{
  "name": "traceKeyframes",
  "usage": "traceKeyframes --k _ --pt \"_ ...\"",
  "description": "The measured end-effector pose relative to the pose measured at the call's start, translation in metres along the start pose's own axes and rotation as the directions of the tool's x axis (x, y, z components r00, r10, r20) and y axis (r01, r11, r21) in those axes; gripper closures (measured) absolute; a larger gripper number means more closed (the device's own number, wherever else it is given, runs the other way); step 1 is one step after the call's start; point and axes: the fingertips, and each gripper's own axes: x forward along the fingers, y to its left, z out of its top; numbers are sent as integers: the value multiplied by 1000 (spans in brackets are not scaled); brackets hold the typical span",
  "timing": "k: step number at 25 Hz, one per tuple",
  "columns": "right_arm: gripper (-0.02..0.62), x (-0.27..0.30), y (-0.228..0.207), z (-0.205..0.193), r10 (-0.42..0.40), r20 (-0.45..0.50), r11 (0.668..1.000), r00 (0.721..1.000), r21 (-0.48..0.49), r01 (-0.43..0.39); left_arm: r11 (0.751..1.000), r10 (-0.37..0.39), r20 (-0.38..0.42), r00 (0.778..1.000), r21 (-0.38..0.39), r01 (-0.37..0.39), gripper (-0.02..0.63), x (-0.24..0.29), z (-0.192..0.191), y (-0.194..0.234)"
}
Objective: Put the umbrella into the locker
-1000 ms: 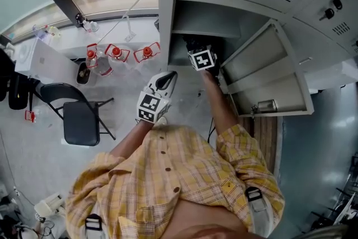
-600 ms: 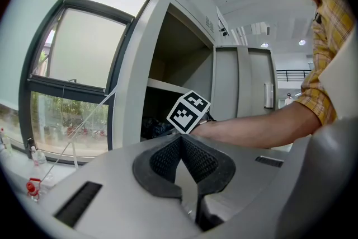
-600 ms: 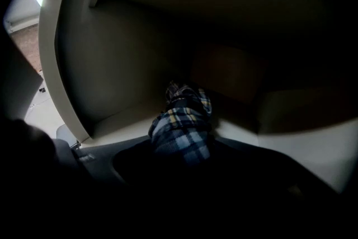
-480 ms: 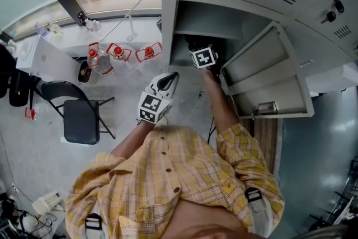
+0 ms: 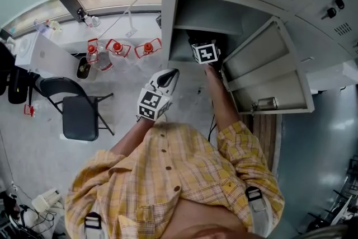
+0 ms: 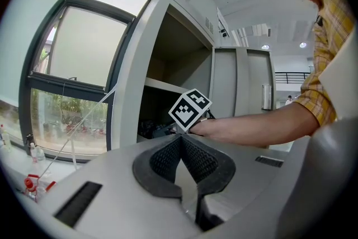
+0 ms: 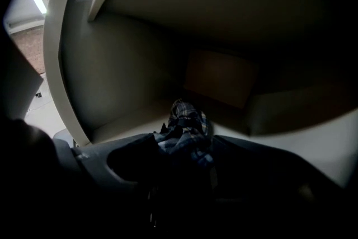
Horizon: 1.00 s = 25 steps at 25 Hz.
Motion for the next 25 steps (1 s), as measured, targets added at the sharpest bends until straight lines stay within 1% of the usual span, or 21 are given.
traceKeyframes --k 4,7,9,13,18,19,20,23,25 --pt "272 -16 2 8 21 85 998 996 63 -26 1000 1 4 1000 -5 -1 601 -1 1 -1" --pt "272 -32 5 23 25 156 997 987 71 -37 1000 6 12 1000 -7 -6 601 -3 4 -1" --pt "272 -41 7 28 25 184 996 983 77 -40 1000 4 12 1000 -6 -4 601 -5 2 -3" --pt "274 -52 13 25 30 197 996 980 81 -46 1000 14 19 1000 -18 -14 603 -9 4 -5" --pt "285 -59 23 20 62 202 993 977 89 -82 1000 9 29 1000 -21 -8 602 -12 4 -9" --pt "324 -62 24 18 61 206 993 977 89 -81 1000 7 29 1000 -24 -6 601 -13 3 -10" --pt "349 -65 25 17 59 212 993 976 92 -80 1000 5 29 1000 -27 -4 601 -14 3 -11" --pt "388 -74 26 17 60 240 990 969 108 -88 1000 -1 29 1000 -24 2 601 -16 3 -15" --pt "442 -82 25 18 42 263 991 964 115 -74 1000 0 27 1000 -23 0 602 -17 4 -15"
